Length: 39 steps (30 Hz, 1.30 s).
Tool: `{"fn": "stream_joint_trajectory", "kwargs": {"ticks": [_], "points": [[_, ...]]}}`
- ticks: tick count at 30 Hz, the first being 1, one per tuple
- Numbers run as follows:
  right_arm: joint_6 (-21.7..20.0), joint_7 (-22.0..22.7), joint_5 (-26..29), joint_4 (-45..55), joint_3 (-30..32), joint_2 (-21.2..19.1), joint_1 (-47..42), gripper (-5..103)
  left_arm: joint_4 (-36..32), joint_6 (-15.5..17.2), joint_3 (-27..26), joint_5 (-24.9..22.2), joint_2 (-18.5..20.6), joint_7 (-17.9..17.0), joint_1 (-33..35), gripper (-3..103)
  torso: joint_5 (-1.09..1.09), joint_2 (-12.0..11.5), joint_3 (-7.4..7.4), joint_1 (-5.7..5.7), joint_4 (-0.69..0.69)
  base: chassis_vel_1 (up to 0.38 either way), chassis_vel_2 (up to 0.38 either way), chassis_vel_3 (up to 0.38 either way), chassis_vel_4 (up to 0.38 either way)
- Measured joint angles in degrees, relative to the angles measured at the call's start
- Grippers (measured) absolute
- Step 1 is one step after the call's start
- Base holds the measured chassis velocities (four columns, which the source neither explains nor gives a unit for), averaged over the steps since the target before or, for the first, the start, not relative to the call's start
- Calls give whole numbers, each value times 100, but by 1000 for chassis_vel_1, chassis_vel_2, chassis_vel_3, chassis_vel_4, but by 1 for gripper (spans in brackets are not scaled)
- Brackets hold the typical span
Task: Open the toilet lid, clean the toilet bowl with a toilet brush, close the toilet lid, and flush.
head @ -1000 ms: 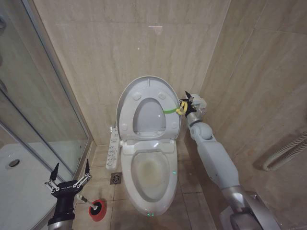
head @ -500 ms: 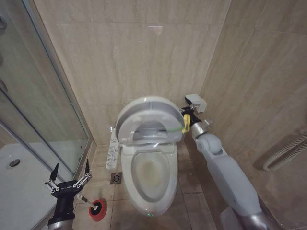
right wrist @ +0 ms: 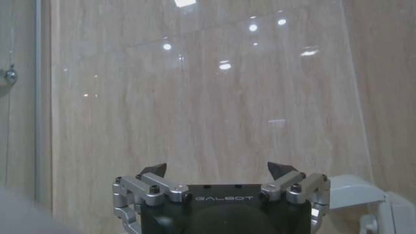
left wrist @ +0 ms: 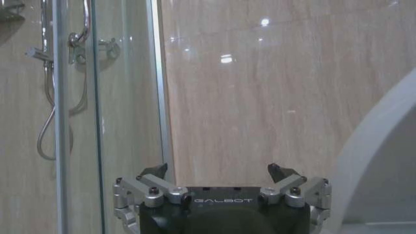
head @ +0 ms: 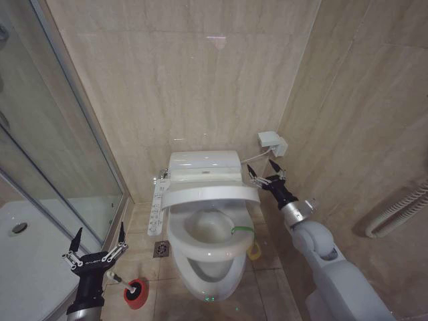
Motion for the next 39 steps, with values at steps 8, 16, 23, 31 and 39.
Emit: {"fn": "stream_joint_trajectory", "kwargs": {"ticks": [8,16,23,31,39], "points": [[-219,444,104,197,-48,23,8,100,0,0,0,0,0,0,0,100,0,0,1,1,2,0,0,0,0],[-276,683,149,259,108,-57,-170,100,0,0,0,0,0,0,0,100,0,-1,1,1,0,0,0,0,0],[-473,884,99,445,265,-53,-489,100,0,0,0,0,0,0,0,100,-1,-1,1,1,0,0,0,0,0],[-392,876,-267,630,377,233,-1084,100,0,0,0,0,0,0,0,100,0,-1,0,1,1,0,0,0,0],[-366,870,-444,873,396,488,-1425,100,0,0,0,0,0,0,0,100,-1,-1,0,1,1,0,0,0,0]]}}
